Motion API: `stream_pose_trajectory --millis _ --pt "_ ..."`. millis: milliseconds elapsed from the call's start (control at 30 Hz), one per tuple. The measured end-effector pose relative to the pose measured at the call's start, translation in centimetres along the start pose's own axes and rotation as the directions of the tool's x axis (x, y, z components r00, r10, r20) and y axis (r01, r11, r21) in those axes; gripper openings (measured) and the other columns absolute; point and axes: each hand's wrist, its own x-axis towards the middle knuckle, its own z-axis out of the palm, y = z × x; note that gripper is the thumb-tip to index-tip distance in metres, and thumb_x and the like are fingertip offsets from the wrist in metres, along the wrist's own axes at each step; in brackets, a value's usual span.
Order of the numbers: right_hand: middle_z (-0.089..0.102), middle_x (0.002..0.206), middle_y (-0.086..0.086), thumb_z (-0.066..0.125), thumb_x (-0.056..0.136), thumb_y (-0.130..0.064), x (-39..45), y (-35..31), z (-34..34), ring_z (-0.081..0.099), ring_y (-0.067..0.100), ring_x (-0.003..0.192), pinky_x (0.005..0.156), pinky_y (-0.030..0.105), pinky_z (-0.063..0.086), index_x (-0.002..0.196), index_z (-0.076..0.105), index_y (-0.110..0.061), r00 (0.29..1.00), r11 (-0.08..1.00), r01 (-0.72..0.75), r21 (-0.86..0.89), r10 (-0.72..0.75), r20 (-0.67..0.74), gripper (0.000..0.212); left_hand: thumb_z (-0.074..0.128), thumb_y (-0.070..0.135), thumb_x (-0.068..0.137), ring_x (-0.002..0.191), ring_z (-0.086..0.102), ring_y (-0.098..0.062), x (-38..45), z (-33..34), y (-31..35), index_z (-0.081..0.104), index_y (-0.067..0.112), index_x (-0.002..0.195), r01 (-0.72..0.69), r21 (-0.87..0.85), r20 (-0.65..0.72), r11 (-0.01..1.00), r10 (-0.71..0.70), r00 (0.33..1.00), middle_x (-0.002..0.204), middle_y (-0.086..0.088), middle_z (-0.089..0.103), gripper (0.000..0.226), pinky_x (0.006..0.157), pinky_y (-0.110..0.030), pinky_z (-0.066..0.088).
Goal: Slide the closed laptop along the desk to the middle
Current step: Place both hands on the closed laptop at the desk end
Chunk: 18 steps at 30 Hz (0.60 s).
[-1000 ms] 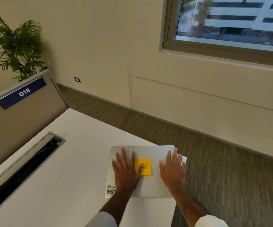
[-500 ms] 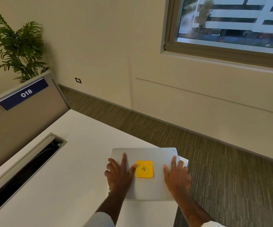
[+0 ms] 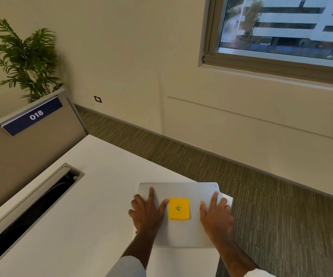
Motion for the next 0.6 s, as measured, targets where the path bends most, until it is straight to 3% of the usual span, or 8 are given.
stream_pose_trajectory --millis 267,600 --pt "0.044 0.132 0.018 0.033 0.084 -0.077 -0.8 -0.1 0.5 0.053 0.03 0.114 0.085 0.045 0.057 0.153 0.021 -0.022 0.993 0.96 -0.081 0.267 0.101 -0.06 0.09 0.031 0.093 0.078 0.115 0.05 -0.028 0.7 0.2 -0.8 0.035 0.035 0.146 0.077 -0.173 -0.012 0.982 -0.081 0.997 0.127 -0.011 0.048 0.089 0.091 -0.044 0.049" --pt "0.038 0.133 0.017 0.044 0.086 -0.072 -0.4 -0.4 -1.9 0.053 0.03 0.115 0.084 0.046 0.059 0.154 0.022 -0.024 0.995 0.95 -0.024 0.31 0.053 -0.086 0.086 0.054 0.094 0.066 0.12 0.046 -0.036 0.5 -0.2 -2.0 0.036 0.038 0.146 0.1 -0.514 -0.018 0.852 -0.128 0.992 0.124 -0.014 0.05 0.099 0.094 -0.052 0.048"
